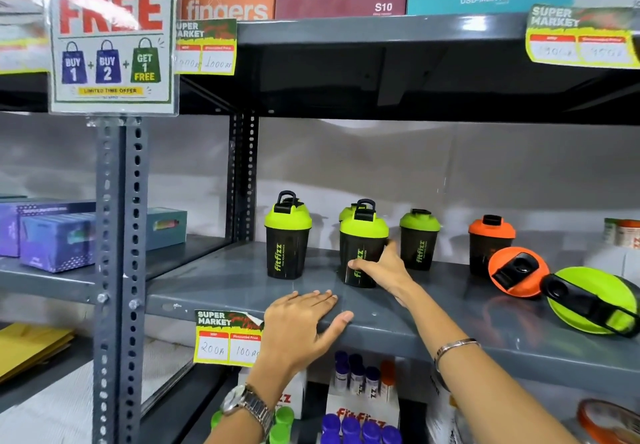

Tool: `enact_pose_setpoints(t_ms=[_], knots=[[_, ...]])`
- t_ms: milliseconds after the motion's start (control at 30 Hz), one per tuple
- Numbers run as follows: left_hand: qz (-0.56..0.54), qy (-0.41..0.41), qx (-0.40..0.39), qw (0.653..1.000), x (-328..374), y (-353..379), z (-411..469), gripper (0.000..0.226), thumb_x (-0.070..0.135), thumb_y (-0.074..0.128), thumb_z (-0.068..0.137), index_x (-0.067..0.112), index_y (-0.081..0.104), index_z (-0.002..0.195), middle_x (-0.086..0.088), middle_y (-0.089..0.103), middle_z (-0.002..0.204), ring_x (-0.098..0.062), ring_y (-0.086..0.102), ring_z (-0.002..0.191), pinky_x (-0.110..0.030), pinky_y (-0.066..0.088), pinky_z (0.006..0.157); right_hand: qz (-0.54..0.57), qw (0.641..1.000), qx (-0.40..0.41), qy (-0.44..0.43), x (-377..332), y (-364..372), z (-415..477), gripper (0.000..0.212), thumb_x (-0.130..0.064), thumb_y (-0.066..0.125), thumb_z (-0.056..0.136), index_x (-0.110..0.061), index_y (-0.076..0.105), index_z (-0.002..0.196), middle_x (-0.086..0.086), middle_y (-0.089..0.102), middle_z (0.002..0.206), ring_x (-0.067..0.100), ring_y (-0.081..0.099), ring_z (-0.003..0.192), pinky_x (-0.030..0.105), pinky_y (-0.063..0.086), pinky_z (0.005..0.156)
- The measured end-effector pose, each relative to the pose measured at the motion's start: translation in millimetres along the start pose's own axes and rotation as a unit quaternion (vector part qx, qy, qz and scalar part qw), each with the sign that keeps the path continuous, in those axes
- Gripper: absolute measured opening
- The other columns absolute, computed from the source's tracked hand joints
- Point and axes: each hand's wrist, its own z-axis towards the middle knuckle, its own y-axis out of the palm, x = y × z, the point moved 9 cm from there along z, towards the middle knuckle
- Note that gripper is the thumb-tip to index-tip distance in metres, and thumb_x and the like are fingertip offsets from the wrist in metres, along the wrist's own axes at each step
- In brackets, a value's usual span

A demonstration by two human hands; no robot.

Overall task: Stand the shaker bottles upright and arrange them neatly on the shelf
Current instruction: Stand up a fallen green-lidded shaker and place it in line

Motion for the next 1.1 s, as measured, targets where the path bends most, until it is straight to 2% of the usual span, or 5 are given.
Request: enact_pose_setpoints(t_ms=[200, 433, 700, 833, 1100], knots=[[0.006, 0.0, 0.003, 1.0, 0, 0, 1, 0.047, 0.052, 0.044, 0.083, 0.02, 0.078, 0.088, 0.005, 0.076, 0.091, -0.009, 0.07, 0.089, -0.033, 0.056, 0.078, -0.01, 1.0, -0.01, -0.006, 0, 0, -1, 0.084, -0.033, 0.079, 0.069, -0.009, 0.031, 0.134, 0.011, 0.057, 0.131, 0.029, 0.054, 0.121, 0.043, 0.044, 0.102], [0.017, 0.0, -0.011, 1.0, 0, 1, 0, 0.048, 0.052, 0.043, 0.083, 0.02, 0.078, 0.088, 0.004, 0.076, 0.09, -0.01, 0.071, 0.087, -0.034, 0.055, 0.079, -0.055, 0.997, -0.007, -0.058, -4, -24, -15, 0.108, -0.039, 0.081, 0.068, -0.007, 0.016, 0.148, 0.013, 0.033, 0.152, 0.028, 0.036, 0.139, 0.041, 0.036, 0.109], [0.02, 0.004, 0.038, 0.999, 36, -1, 8, 0.07, 0.061, 0.022, 0.092, 0.015, 0.072, 0.108, -0.003, 0.073, 0.104, -0.018, 0.069, 0.096, -0.034, 0.053, 0.082, -0.15, 0.953, 0.137, -0.227, -26, -146, -62, 0.077, -0.033, 0.082, 0.069, -0.014, 0.048, 0.135, 0.008, 0.055, 0.136, 0.026, 0.048, 0.126, 0.035, 0.036, 0.103], [-0.025, 0.067, 0.002, 0.997, 104, 24, 17, 0.055, 0.058, 0.043, 0.084, 0.017, 0.072, 0.108, 0.001, 0.071, 0.11, -0.015, 0.067, 0.099, -0.032, 0.052, 0.084, -0.191, 0.946, 0.181, -0.189, 1, -230, -69, 0.072, -0.028, 0.084, 0.066, -0.014, 0.054, 0.13, 0.011, 0.058, 0.132, 0.03, 0.049, 0.125, 0.038, 0.036, 0.103], [-0.026, 0.076, -0.034, 0.996, 130, 50, 15, 0.048, 0.056, 0.048, 0.081, 0.019, 0.077, 0.092, 0.003, 0.075, 0.096, -0.012, 0.071, 0.088, -0.03, 0.055, 0.076, -0.269, 0.962, 0.009, -0.049, 81, -288, -68, 0.084, -0.035, 0.086, 0.064, -0.021, 0.046, 0.136, 0.006, 0.051, 0.141, 0.025, 0.048, 0.127, 0.042, 0.035, 0.111]])
